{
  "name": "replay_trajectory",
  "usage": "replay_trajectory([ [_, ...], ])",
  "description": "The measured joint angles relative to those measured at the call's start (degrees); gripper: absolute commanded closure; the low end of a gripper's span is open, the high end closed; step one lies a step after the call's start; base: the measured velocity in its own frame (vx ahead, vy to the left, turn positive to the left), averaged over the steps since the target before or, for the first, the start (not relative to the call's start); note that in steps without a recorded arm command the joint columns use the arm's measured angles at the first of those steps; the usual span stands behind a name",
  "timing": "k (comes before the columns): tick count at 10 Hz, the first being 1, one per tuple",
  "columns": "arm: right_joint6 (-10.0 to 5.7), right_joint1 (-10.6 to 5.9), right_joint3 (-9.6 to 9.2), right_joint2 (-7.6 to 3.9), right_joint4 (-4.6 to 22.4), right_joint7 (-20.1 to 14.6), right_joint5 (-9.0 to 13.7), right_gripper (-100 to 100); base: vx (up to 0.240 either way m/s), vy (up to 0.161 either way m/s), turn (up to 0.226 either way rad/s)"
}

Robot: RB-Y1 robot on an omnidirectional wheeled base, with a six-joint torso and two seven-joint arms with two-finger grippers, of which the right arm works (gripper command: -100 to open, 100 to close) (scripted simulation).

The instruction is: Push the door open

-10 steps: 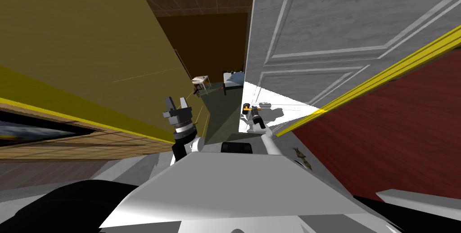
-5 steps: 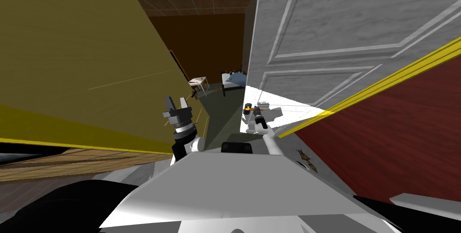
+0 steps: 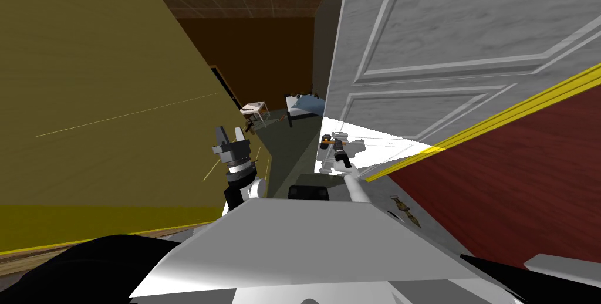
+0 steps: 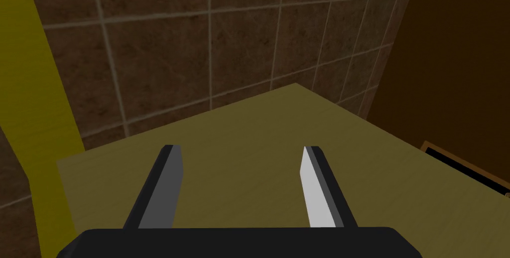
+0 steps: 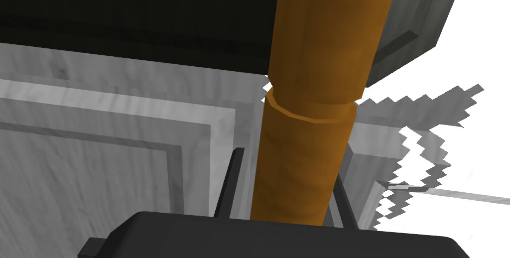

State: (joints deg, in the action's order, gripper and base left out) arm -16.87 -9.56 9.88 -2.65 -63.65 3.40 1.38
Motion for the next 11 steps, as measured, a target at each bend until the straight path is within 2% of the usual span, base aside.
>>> replay_trajectory([
  [1,0.5,0.53,0.62,0.15,-1.04,0.08,0.13,100,0.166,0.115,-0.097],
  [3,-0.58,-0.02,2.25,0.27,0.32,0.11,0.49,100,0.169,0.108,-0.09],
  [5,-0.17,-0.01,3.69,0.78,0.01,0.37,0.72,100,0.165,0.111,-0.079],
  [8,-0.38,-0.05,5.53,1.61,0.13,0.61,1.03,100,0.137,0.061,-0.061],
  [11,-0.23,0.38,6.36,1.2,0.05,0.62,1.23,100,0.151,0.021,-0.037],
])
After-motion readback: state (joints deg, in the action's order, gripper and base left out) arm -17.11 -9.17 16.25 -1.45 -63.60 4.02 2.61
